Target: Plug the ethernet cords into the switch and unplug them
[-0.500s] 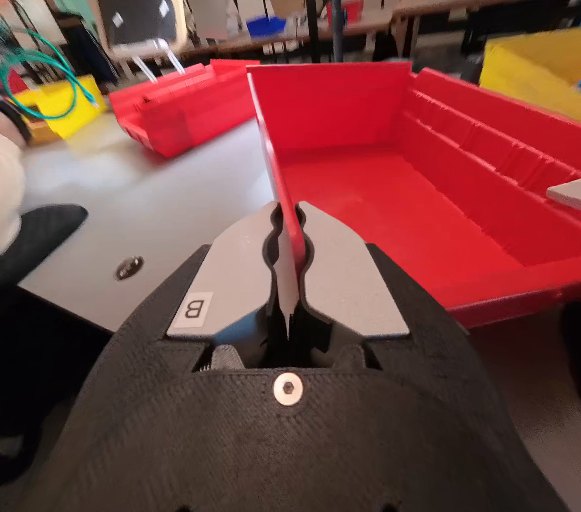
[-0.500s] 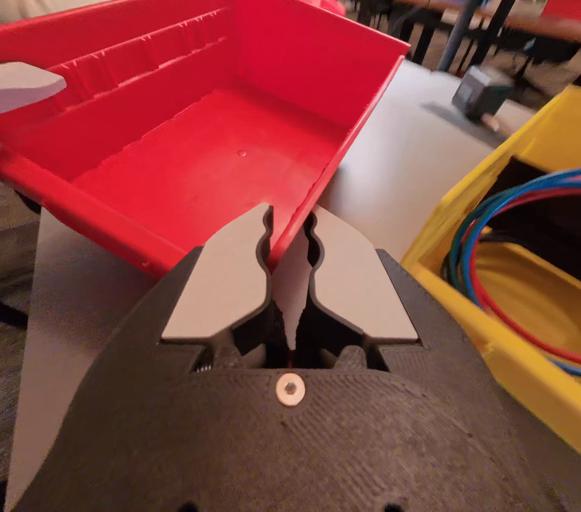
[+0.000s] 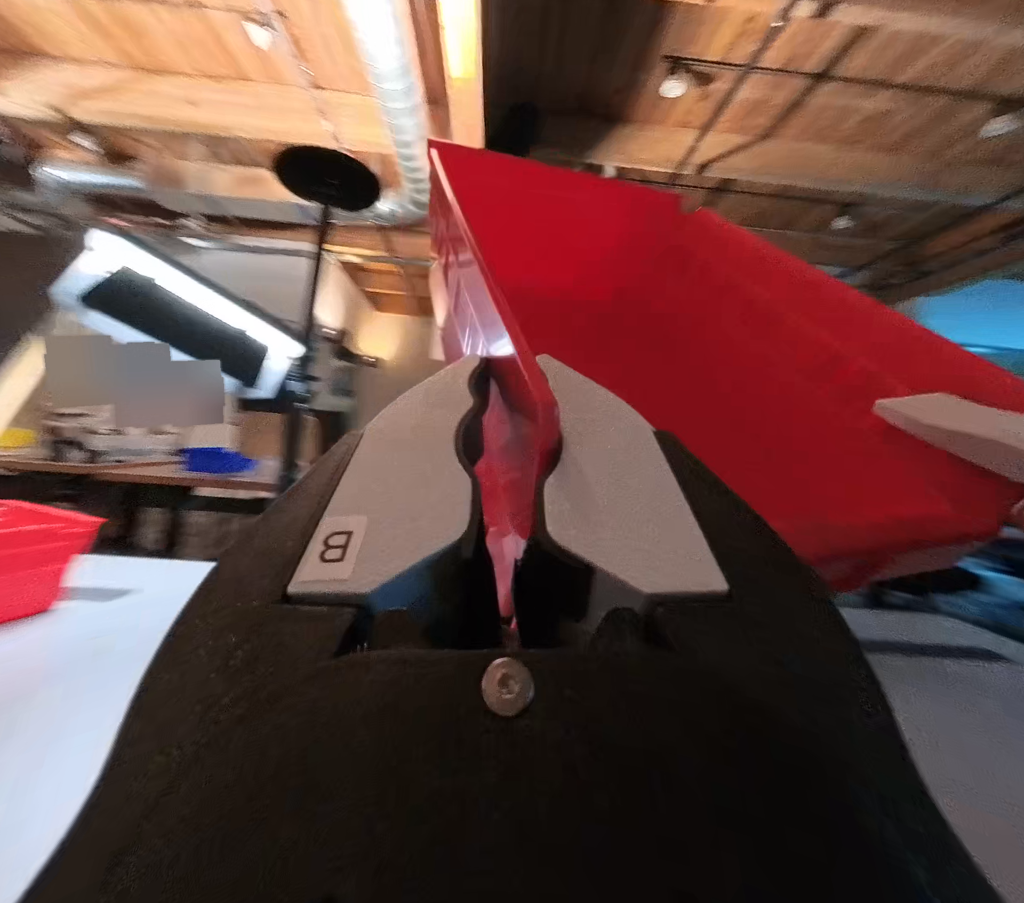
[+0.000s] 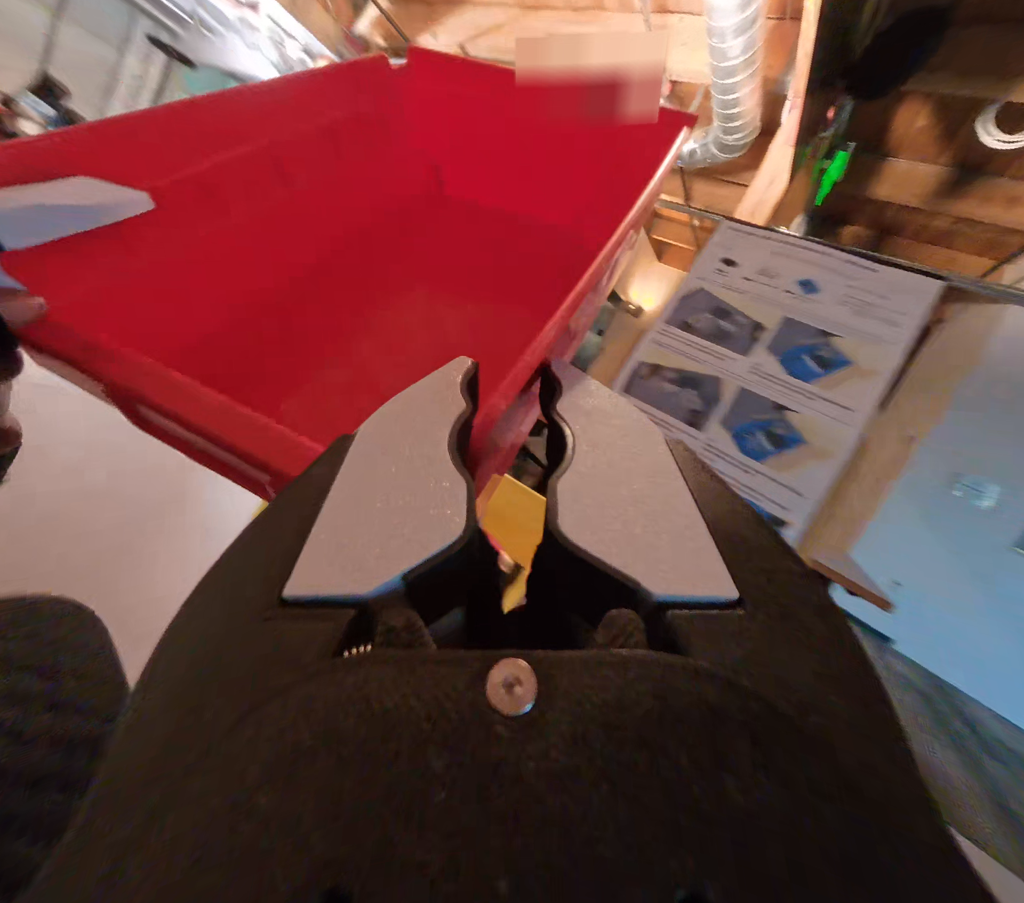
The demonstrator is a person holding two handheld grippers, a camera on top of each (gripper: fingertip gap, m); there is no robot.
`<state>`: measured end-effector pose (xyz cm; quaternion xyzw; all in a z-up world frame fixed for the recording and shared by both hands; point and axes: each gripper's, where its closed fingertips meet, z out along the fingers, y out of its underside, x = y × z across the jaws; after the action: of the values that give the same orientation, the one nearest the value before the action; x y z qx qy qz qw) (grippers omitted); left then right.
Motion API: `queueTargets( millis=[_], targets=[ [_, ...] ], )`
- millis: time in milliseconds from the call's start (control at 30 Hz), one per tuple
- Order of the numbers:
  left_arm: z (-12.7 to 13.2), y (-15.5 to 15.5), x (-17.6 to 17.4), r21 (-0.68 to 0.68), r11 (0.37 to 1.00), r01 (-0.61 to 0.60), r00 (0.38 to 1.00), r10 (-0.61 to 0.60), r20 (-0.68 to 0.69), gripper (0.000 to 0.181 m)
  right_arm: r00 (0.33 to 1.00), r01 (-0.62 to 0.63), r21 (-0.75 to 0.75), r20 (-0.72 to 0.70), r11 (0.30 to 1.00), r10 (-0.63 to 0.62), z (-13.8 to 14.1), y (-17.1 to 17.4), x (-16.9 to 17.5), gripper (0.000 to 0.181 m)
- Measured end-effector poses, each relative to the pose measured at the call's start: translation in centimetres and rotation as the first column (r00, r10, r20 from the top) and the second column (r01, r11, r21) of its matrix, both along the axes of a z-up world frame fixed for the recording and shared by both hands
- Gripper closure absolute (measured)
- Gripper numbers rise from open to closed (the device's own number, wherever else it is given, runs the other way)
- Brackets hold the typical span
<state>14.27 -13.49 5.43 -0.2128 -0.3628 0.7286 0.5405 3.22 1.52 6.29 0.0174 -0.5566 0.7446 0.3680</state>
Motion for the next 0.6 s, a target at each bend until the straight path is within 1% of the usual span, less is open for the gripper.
queueTargets(
  millis=[67, 133, 233, 300, 367, 433, 533, 600],
  targets=[
    [0.0, 3.5, -3.6, -0.003, 0.990, 0.144, 0.988, -0.144, 0.052, 0.164, 0.996, 0.090, 0.021, -0.002, 0.996, -0.090, -0.5, 4.2, -2.2, 0.160],
    [-0.4, 7.1, -7.2, -0.031, 0.969, 0.246, 0.962, -0.240, 0.128, 0.161, 0.977, 0.212, 0.056, 0.004, 0.976, -0.212, -1.6, 8.4, -4.8, 0.161],
    [-1.9, 12.2, -12.5, -0.072, 0.933, 0.353, 0.912, -0.326, 0.249, 0.160, 0.921, 0.384, 0.105, 0.022, 0.917, -0.388, -4.1, 14.2, -8.3, 0.163],
    [-3.4, 15.1, -16.0, -0.063, 0.907, 0.416, 0.866, -0.374, 0.332, 0.160, 0.883, 0.452, 0.133, 0.073, 0.882, -0.463, -6.4, 17.4, -10.4, 0.162],
    [-5.5, 17.6, -19.2, -0.025, 0.883, 0.470, 0.810, -0.419, 0.411, 0.160, 0.845, 0.496, 0.173, 0.133, 0.851, -0.519, -8.7, 20.1, -12.4, 0.163],
    [-7.7, 19.3, -21.9, 0.019, 0.868, 0.497, 0.759, -0.446, 0.474, 0.161, 0.810, 0.515, 0.246, 0.174, 0.821, -0.560, -11.1, 21.9, -14.2, 0.162],
    [-11.2, 20.8, -25.1, 0.102, 0.855, 0.509, 0.696, -0.478, 0.535, 0.161, 0.770, 0.516, 0.328, 0.228, 0.791, -0.596, -13.8, 23.5, -16.5, 0.162],
    [-13.4, 21.5, -26.5, 0.110, 0.852, 0.512, 0.651, -0.469, 0.597, 0.161, 0.744, 0.508, 0.394, 0.248, 0.766, -0.621, -15.7, 24.3, -17.7, 0.162]
  ],
)
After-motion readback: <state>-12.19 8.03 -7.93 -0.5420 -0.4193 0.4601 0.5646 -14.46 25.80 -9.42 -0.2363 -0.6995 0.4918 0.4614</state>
